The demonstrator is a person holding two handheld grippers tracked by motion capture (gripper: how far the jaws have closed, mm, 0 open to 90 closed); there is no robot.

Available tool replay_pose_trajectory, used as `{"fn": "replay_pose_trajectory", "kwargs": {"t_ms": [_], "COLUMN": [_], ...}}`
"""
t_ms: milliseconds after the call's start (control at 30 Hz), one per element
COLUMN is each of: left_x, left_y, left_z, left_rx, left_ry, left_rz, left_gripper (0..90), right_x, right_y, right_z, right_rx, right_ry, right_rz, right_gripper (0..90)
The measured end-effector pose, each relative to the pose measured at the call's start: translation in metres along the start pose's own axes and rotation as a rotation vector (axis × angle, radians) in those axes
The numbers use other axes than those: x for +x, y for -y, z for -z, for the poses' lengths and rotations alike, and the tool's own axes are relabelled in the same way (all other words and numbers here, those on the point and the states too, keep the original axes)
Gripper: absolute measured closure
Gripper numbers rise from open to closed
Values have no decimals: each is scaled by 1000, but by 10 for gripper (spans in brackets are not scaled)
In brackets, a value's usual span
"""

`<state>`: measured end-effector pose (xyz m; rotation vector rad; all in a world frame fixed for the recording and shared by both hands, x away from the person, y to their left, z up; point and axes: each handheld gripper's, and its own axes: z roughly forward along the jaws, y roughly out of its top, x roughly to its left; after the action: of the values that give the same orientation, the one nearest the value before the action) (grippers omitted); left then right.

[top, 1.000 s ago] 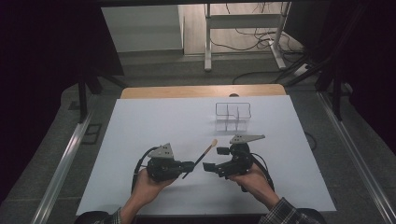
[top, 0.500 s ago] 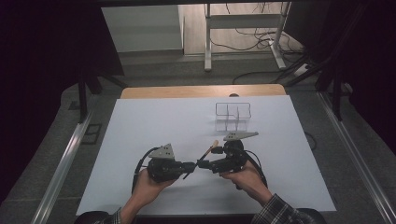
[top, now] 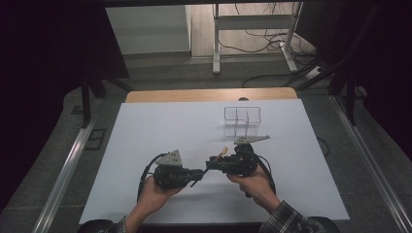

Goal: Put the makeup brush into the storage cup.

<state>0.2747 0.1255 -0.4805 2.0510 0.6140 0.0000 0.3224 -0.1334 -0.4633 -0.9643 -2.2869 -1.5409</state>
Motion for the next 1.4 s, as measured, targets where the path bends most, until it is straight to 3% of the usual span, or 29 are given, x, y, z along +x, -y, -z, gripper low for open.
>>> {"fn": "replay_pose_trajectory", "kwargs": {"t_ms": [100,200,300,400,667,933,1167,1400], "left_x": [0,-2,-2,-1,-2,-1,0,2], "left_y": [0,0,0,0,-1,-1,2,5], "left_z": [-2,-4,-4,-2,-2,-2,0,6], "left_rx": [12,28,31,27,46,66,77,74], "left_ry": [-1,-12,-19,-36,-85,-126,-157,-145], "left_rz": [-7,-23,-16,-13,-15,-24,-22,1], "left_gripper": [848,835,820,716,424,224,108,62], "right_x": [0,0,2,2,1,3,5,7], "right_y": [1,1,1,0,-1,-2,-3,-3], "right_z": [0,0,-1,1,5,8,10,11], "right_rx": [2,2,10,9,9,12,16,24], "right_ry": [-9,-66,-54,-26,-5,23,59,85], "right_rz": [-7,-52,-39,-18,6,58,93,111], "right_gripper": [764,837,841,841,841,840,840,840]}}
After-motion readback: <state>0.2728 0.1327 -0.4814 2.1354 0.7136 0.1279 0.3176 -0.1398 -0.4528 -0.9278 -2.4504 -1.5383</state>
